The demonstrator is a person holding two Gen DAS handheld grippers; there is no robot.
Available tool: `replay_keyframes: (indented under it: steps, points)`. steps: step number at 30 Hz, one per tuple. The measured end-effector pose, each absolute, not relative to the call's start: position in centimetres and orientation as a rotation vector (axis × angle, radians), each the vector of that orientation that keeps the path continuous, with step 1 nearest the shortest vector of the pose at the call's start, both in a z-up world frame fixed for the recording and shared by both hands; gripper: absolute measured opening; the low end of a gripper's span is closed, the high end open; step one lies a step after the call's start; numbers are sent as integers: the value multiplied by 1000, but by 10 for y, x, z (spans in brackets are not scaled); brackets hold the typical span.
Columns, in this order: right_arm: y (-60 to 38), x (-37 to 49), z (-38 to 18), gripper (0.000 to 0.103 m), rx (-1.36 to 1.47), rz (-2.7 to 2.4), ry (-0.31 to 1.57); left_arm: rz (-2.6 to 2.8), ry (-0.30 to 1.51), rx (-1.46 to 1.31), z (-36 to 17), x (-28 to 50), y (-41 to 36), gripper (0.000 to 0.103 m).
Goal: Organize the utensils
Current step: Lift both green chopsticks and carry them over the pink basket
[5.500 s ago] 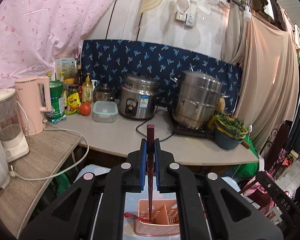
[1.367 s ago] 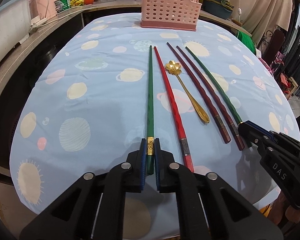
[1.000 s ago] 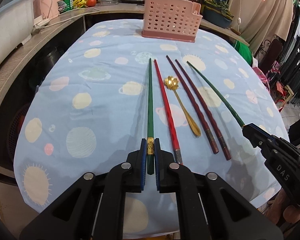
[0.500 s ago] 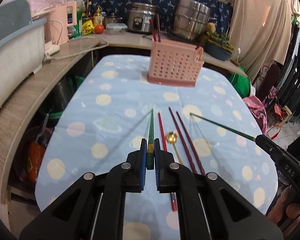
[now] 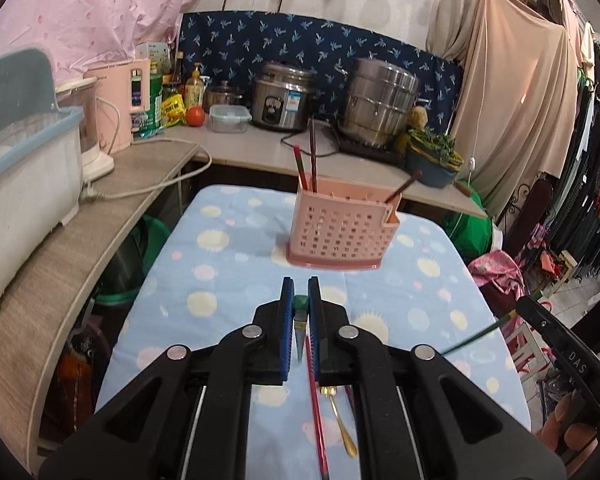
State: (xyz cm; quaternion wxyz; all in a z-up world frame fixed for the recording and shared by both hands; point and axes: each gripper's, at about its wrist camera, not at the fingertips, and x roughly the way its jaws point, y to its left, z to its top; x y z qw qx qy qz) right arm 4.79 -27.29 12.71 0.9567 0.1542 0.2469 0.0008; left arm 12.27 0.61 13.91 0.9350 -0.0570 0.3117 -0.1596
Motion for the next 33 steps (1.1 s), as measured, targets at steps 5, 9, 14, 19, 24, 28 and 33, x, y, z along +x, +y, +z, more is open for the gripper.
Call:
replay_keyframes:
  steps: [5,9,14,19,24,28,33]
  points:
    - [-283,70,145,7,332,2,458,-333,599,-112,162,144,-1,7]
    - [-287,89,164,7,345,3,411,-339,555,-110,184,161,-8,7]
    - [-293,120,193,7,355,9,328,-339,485,-111,217,184,-21,7]
    - [-301,153,219,7,384,19,263,-336,400,-109,257,209,-35,7]
    - [-313,189,240,7,434,22,208,-325,327,-98,289,238,-50,7]
    - [-318,220,242,7,443,12,190,-316,282,-93,299,262,-60,7]
    - [-320,253,228,7,432,1,226,-323,274,-96,293,297,-72,7]
